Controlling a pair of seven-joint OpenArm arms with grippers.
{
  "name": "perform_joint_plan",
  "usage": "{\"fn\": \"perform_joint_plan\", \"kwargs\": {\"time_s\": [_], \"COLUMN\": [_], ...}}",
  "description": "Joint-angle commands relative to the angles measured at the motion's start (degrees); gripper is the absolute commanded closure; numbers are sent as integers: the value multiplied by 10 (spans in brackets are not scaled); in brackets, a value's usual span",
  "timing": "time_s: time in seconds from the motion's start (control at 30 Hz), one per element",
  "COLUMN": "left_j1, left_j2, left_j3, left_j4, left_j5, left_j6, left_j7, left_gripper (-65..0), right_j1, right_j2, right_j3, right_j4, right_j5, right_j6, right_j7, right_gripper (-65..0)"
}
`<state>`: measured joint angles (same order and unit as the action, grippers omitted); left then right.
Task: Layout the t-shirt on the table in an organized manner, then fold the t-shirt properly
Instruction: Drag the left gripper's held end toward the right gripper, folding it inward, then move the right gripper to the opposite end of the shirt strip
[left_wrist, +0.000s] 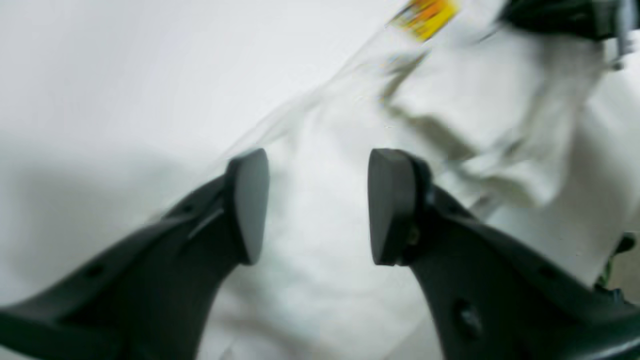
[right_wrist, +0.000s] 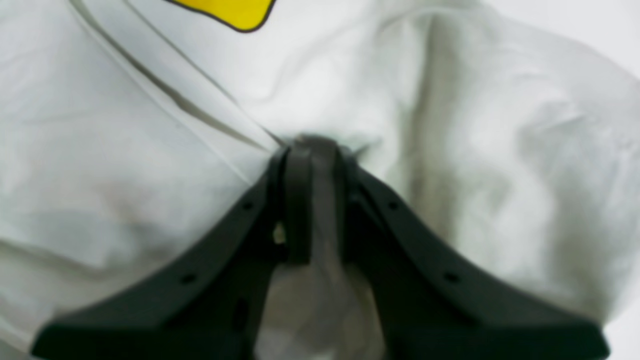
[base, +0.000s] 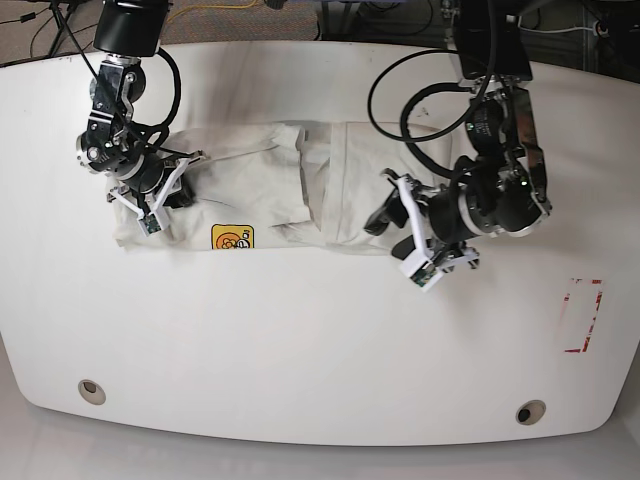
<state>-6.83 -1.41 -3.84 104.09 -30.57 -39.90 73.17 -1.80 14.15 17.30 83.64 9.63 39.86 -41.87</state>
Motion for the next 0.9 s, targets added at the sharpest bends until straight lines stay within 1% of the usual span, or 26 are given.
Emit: {"fn": "perform_joint_plan", "kwargs": {"time_s": [0.0, 0.1, 0.17, 0.3, 0.47, 0.67, 0.73, 0.8, 0.83, 0.87], "left_j1": [-1, 7, 12, 27, 28, 28, 28, 27, 27, 27], "left_j2": [-27, -49, -64, -84, -88, -88, -88, -87, -87, -87], "left_j3": [0, -2, -2, 2, 3, 3, 3, 3, 3, 3], "left_j4": [-15, -58, -84, -129, -190, -256, -272, -284, -291, -296], "left_j5": [-12, -12, -12, -12, -8, 35, 52, 64, 69, 72], "left_j6": [-1, -1, -1, -1, -1, -1, -1, -1, -1, -1], "left_j7": [-32, -53, -74, -118, -140, -185, -195, -199, -199, -199], "left_gripper": [-199, -115, -79, -75, -75, -75, -75, -75, -75, -75], "right_j1": [2, 3, 4, 4, 4, 3, 3, 4, 4, 5], "right_j2": [5, 5, 5, 4, 4, 2, -8, -17, -22, -27], "right_j3": [0, 0, 0, 0, 0, 1, 2, 12, 22, 36], "right_j4": [6, 6, 12, 25, 37, 93, 121, 155, 172, 194], "right_j5": [-2, -2, 0, -2, 0, 2, 2, 2, 2, 2], "right_j6": [1, 1, 1, 1, 1, 1, 1, 1, 1, 1], "right_j7": [-11, -11, -11, -11, -11, -13, -25, -49, -62, -81], "right_gripper": [-75, -75, -75, -75, -75, -81, -86, -117, -144, -185]}}
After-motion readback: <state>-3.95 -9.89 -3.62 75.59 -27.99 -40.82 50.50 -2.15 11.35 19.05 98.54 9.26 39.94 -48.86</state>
